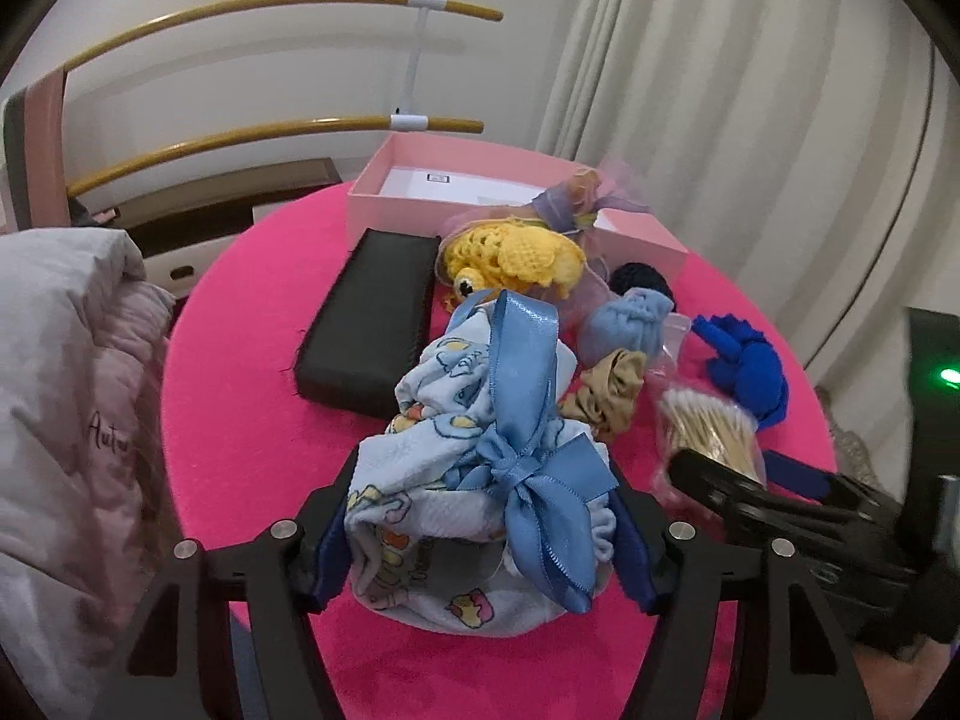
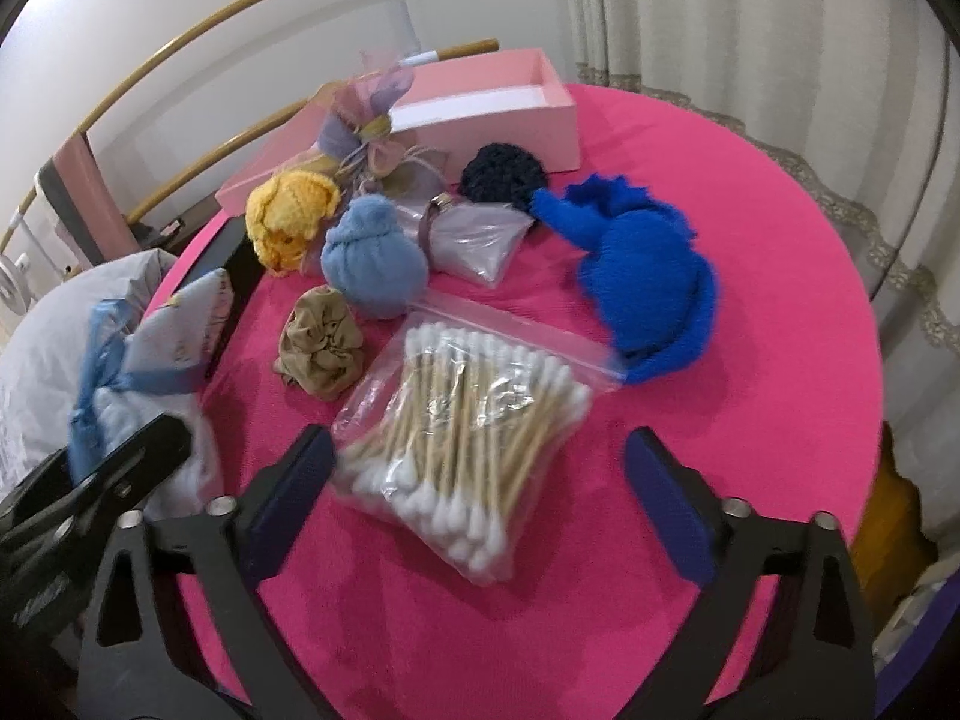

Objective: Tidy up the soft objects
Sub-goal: 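Grasp the cotton swab bag with the right gripper while the left holds the bundle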

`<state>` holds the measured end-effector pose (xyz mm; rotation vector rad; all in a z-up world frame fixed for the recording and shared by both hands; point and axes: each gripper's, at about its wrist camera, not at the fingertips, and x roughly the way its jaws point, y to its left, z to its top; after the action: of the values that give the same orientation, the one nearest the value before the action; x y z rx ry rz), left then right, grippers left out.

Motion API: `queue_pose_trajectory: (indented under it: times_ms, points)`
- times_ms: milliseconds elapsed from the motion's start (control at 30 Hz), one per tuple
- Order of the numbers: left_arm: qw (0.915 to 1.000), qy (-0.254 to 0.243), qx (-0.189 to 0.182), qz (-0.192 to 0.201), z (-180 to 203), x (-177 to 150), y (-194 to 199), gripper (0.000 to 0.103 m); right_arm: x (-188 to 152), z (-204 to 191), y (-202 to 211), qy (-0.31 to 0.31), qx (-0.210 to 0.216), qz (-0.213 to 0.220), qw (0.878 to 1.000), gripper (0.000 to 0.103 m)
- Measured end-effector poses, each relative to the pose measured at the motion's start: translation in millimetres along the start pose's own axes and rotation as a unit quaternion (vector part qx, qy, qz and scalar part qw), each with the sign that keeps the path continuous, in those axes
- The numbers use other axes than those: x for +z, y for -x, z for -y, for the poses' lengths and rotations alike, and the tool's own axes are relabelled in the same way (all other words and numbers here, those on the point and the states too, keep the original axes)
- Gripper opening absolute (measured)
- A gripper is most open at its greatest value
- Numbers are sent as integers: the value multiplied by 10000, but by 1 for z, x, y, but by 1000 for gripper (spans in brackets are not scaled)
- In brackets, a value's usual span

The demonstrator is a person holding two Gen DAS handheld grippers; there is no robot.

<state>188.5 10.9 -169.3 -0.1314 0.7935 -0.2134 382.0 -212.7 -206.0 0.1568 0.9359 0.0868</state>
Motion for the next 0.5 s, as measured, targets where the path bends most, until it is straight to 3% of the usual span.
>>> queue_pose_trajectory:
  times_ms: [33, 67, 100, 167, 267, 500]
  points:
    - [10000, -23, 13, 13, 1, -1, 3, 66, -1, -4, -3, 103, -114, 31, 9999, 85]
    - [10000, -54, 48, 37, 1, -4, 8, 66, -1, -10, -5, 287, -202, 99, 9993, 70]
    - [9999, -69, 59, 46, 1, -4, 10, 66, -2, -12, -5, 336, -228, 125, 9991, 66]
    - [9999, -77, 68, 59, 1, -5, 15, 66, -1, -10, -3, 288, -91, 129, 9995, 45]
    - [9999, -79, 69, 101, 2, -6, 22, 66, -4, -6, 5, 306, 76, 160, 9994, 37]
    - [9996, -185, 69, 181, 7, -6, 36, 66, -8, 4, 38, 286, 225, 301, 9989, 36]
